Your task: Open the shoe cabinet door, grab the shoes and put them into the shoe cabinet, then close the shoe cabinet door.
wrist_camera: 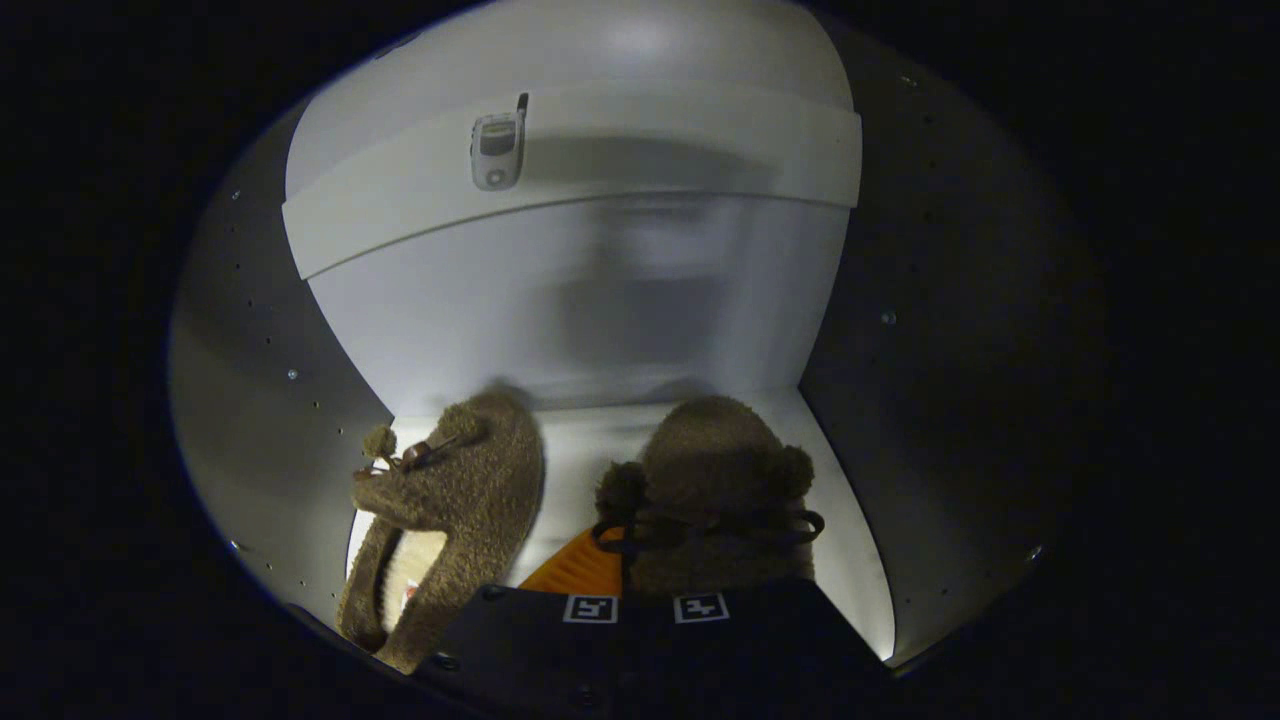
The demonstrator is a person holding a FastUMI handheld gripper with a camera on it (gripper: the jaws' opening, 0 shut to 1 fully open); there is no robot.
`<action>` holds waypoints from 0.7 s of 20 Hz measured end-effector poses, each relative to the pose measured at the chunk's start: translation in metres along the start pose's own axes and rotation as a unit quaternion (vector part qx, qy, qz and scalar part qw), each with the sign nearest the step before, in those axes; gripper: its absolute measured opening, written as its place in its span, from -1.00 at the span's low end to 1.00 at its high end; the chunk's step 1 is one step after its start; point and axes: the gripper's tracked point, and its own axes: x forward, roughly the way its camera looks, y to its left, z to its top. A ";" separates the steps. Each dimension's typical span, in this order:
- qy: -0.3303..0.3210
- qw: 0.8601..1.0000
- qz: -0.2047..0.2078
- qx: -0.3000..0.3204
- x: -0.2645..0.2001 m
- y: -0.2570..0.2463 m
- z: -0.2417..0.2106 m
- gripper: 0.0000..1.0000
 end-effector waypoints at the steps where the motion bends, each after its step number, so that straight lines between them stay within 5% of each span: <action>1: 0.006 1.000 0.001 0.005 -0.001 -0.001 -0.002 -0.89; 4: 0.006 1.000 -0.007 -0.007 -0.006 -0.004 -0.005 -0.71; 11: -0.020 0.999 -0.029 -0.012 -0.051 -0.004 -0.007 0.05; 14: -0.046 0.999 -0.015 -0.012 -0.082 0.004 -0.008 1.00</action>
